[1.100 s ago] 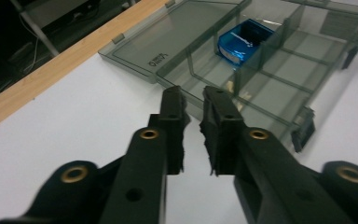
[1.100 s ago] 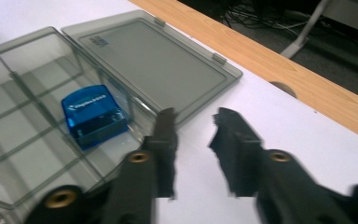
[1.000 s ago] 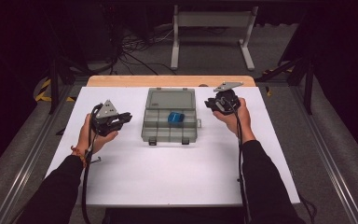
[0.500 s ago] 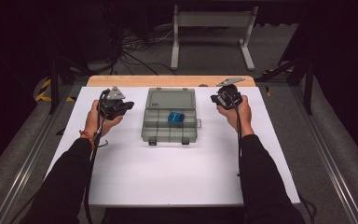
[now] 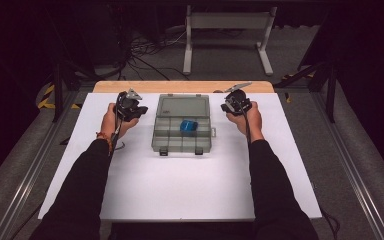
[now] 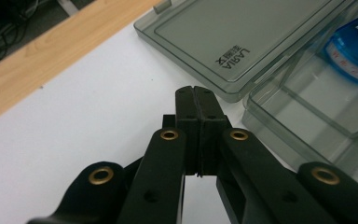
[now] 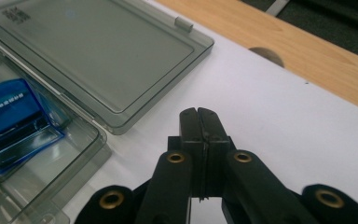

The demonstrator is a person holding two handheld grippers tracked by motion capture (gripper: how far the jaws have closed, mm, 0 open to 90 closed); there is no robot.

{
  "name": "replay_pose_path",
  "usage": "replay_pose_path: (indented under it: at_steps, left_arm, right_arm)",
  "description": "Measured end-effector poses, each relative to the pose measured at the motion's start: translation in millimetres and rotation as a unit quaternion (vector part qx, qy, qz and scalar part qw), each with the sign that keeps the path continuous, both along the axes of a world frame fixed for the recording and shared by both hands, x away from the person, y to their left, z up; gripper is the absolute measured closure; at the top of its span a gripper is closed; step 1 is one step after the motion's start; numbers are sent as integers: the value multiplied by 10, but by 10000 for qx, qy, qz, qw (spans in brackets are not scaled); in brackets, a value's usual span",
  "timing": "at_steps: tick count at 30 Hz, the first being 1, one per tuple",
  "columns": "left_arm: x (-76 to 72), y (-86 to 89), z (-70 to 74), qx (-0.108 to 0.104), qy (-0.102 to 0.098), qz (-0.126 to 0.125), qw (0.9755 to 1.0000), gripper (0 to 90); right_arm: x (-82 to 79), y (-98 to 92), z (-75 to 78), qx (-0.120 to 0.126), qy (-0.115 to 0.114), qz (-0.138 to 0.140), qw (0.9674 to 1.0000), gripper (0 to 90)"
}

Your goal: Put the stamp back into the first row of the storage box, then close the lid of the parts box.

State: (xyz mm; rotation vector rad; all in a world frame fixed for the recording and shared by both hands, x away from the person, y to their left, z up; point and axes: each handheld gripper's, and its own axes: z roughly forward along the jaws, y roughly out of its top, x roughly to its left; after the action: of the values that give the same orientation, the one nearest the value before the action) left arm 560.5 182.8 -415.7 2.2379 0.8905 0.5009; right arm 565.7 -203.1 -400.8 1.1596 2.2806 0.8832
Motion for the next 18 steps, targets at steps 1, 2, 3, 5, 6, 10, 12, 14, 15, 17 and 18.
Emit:
replay_pose_path:
  at_steps: [1,2,3,5,6,10,12,14,15,17,18]
  left_arm:
    - [22,-14,-34,9,20,35,10000,898]
    - [44,-26,-63,72,66,67,9999,898]
    - [44,-26,-63,72,66,67,9999,898]
    - [95,-41,-137,102,171,88,9998,898]
    - [113,-47,-165,109,213,135,9996,898]
    - [162,-56,-230,108,306,163,9993,898]
    - [177,-85,-258,139,320,111,9993,898]
    - [193,-112,-281,128,375,18,9992,898]
    - [199,-124,-288,150,389,17,9991,898]
    - [205,-135,-299,155,385,25,9991,898]
    - [214,-157,-318,185,402,-25,9990,898]
  right_arm:
    - [16,32,-20,-57,41,17,10000,900]
    - [33,59,-44,-90,61,25,9999,900]
    - [49,83,-69,-106,103,38,9999,900]
    - [65,105,-93,-143,142,51,9998,900]
    - [84,133,-125,-199,187,47,9996,900]
    - [132,213,-196,-282,297,159,9990,900]
    - [151,256,-234,-284,352,195,9988,900]
    - [161,277,-261,-315,404,229,9984,900]
    - [165,295,-276,-344,439,259,9981,900]
    - [171,310,-285,-363,465,309,9978,900]
    - [180,342,-297,-457,486,361,9971,900]
